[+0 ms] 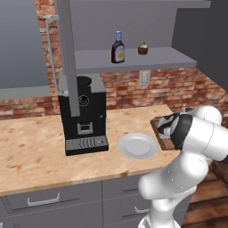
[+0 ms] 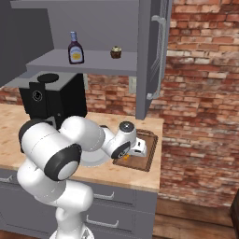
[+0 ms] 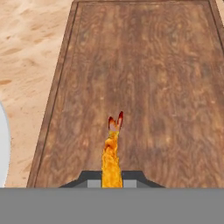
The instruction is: Pick the shrimp from the plate and place it on the cutting board. Then pick the condiment bottle from the cabinet and place it next to the cutting board.
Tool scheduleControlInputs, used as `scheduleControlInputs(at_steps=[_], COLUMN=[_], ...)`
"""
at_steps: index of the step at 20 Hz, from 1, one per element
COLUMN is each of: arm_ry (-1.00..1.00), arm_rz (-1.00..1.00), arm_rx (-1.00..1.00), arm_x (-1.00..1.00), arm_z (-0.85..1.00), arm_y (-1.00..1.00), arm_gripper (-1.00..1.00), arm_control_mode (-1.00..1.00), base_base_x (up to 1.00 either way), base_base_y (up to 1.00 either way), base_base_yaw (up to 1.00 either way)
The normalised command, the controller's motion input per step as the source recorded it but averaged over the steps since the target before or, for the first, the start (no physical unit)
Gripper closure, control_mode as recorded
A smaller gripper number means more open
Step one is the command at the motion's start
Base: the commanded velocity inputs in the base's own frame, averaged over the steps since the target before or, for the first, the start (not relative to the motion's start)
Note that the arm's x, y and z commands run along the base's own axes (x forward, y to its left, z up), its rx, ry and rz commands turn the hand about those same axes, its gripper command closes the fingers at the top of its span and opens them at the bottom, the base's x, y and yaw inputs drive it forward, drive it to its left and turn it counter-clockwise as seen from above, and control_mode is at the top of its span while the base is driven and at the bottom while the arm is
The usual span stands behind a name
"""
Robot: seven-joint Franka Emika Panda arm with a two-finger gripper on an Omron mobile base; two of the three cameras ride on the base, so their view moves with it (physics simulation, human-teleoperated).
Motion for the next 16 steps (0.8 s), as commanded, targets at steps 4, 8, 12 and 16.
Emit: scheduleControlInputs(at_steps=[4,8,12,16], arm_ry=[0.00,0.00,0.00,0.00], arm_rz=[0.00,0.00,0.00,0.00], arm_rx=[0.00,0.00,0.00,0.00], arm_x=[0.00,0.00,0.00,0.00], arm_z=[0.00,0.00,0.00,0.00], arm_y=[0.00,0.00,0.00,0.00], arm_gripper=[1.00,-1.00,-1.00,-1.00], arm_control_mode=[-1.00,-1.00,-1.00,-1.00], base_base_x=[0.00,0.00,0.00,0.00], base_base_y=[0.00,0.00,0.00,0.00], base_base_yaw=[0.00,0.00,0.00,0.00])
